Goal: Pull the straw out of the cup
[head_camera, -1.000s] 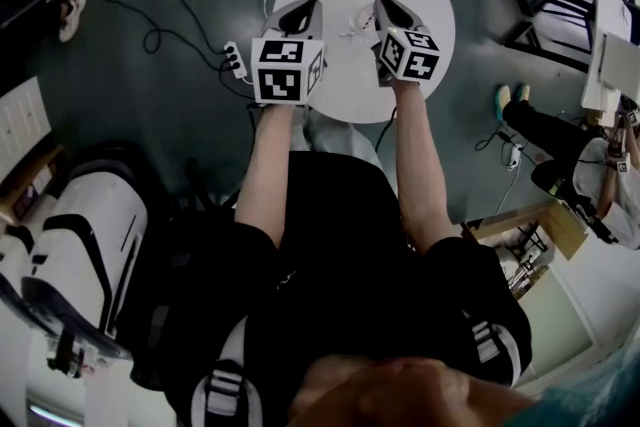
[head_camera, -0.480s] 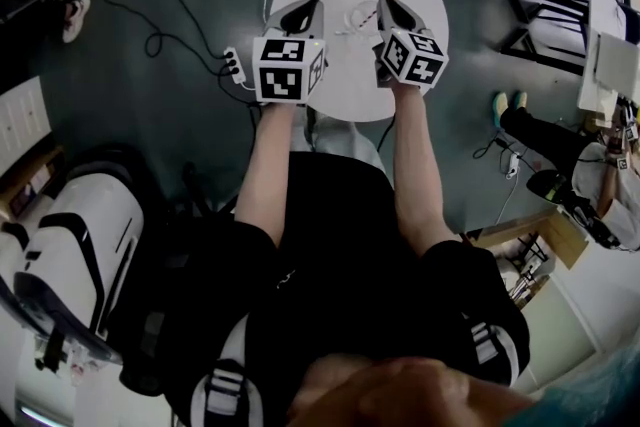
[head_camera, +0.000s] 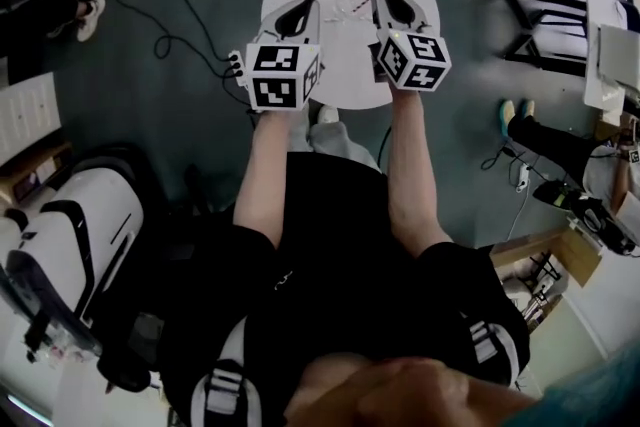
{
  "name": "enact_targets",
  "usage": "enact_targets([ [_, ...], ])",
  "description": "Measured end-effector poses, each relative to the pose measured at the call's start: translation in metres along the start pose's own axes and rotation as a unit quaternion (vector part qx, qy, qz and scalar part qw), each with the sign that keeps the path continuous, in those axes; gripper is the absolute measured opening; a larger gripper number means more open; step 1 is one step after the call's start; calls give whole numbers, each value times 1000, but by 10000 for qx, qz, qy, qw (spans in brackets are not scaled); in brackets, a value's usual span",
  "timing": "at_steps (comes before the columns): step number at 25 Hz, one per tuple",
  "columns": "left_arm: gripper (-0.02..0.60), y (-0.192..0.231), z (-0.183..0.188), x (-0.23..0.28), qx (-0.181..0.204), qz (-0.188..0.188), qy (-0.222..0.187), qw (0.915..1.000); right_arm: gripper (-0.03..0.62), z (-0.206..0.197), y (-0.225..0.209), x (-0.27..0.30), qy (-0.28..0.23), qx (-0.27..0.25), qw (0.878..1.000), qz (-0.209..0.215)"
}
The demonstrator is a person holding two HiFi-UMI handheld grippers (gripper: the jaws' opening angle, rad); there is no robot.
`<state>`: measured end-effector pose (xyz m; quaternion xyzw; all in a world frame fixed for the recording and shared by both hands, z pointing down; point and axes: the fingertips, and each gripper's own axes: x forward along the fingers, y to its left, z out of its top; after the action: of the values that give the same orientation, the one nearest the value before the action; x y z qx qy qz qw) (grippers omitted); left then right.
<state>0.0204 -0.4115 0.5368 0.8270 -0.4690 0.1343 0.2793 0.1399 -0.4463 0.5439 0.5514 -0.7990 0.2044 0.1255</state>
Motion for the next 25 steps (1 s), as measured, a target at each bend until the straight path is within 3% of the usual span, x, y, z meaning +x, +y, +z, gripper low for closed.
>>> enact_targets([
  [6,6,-59,33,-74,420,1,-608,9973,32,45,33,-96,-819,-239,9960,270],
  [11,6,-118,62,-156,717,-37,-1424,9872,32,90,63,-194,-1396,-989,9850,232],
  [17,6,-152,54,-151,811,-31,-1757,9811,32,83,42,-228,-1610,-1340,9775,265],
  [20,6,-164,59,-168,825,-23,-1879,9787,31,74,32,-246,-1589,-1197,9796,271],
  [25,6,-179,76,-183,1107,46,-2109,9712,31,94,23,-263,-1917,-1037,9753,349],
])
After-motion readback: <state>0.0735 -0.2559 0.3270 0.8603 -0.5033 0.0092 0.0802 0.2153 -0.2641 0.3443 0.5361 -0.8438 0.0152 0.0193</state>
